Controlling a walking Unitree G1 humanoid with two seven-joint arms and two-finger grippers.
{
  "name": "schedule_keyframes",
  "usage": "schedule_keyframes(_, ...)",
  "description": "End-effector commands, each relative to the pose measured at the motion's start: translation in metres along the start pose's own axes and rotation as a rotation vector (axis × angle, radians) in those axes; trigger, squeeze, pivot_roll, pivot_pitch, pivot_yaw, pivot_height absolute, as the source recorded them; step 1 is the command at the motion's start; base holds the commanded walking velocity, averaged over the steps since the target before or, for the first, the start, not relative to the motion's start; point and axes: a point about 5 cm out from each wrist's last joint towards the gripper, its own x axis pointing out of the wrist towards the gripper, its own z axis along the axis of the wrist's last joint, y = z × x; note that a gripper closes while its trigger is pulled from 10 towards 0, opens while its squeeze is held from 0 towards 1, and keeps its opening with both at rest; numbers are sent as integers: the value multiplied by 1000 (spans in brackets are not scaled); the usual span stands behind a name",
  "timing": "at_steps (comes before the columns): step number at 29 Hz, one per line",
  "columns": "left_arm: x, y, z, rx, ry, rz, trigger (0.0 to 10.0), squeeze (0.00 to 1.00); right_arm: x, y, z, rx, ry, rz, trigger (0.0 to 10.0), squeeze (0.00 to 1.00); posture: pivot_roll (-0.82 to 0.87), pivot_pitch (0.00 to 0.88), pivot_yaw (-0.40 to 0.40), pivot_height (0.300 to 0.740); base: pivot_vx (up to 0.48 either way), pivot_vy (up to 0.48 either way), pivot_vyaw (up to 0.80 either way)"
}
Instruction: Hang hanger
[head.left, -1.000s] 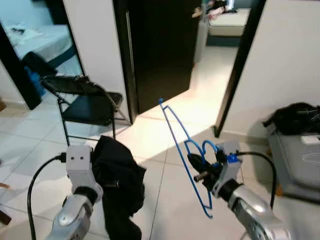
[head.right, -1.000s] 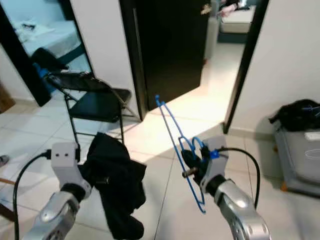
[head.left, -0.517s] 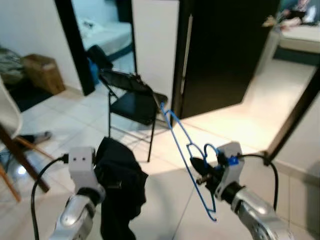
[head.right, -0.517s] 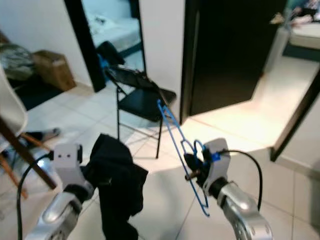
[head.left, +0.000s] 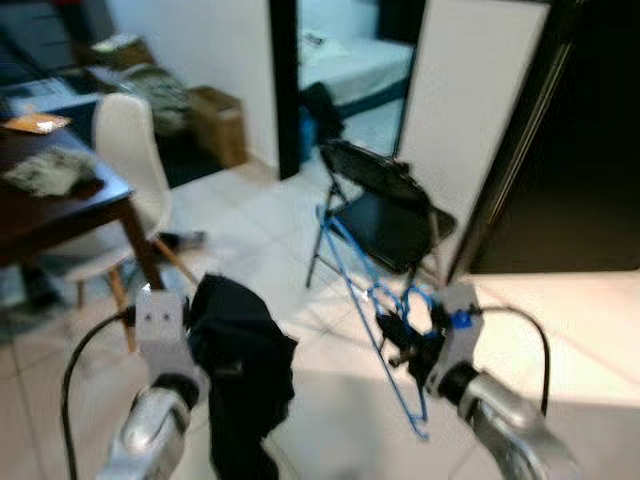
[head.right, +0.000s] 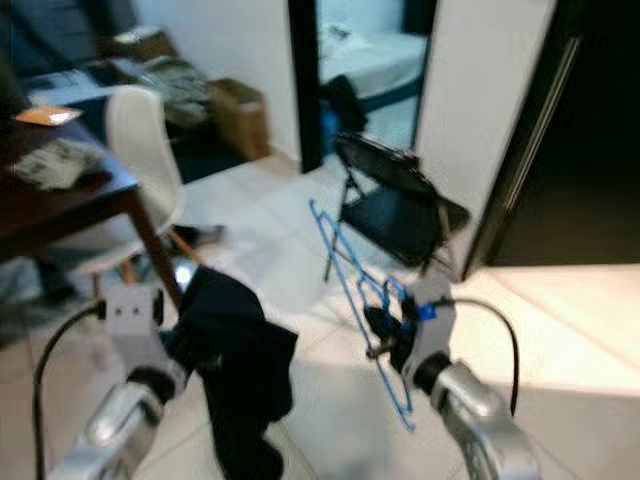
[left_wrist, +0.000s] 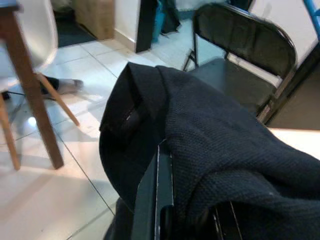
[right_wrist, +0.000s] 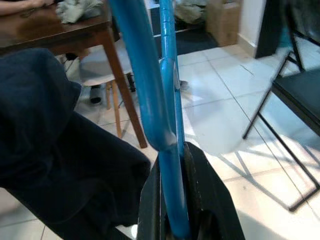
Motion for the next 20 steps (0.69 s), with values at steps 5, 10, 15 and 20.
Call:
schedule_keyframes(5,13,13,23,24,-108,47,10000,0,1,2,4,41,-48,10,10000,0,10,0,-39,740,292,0,313)
schedule_keyframes(10,21,17,35,33,-150,55,10000,0,0,2,6,46,-58,10,10000,0,5,0,-31,740,330,0,0)
schedule_keyframes(15,26,16,49,37,-195,48,10000,0,1,3,6,50,-65,9,10000,0,5,0,-27,740,340,0,0)
schedule_keyframes(20,30,16,71,49,-262,58,10000,0,1,3,6,52,-69,8,10000,0,5,0,-27,740,457,0,0)
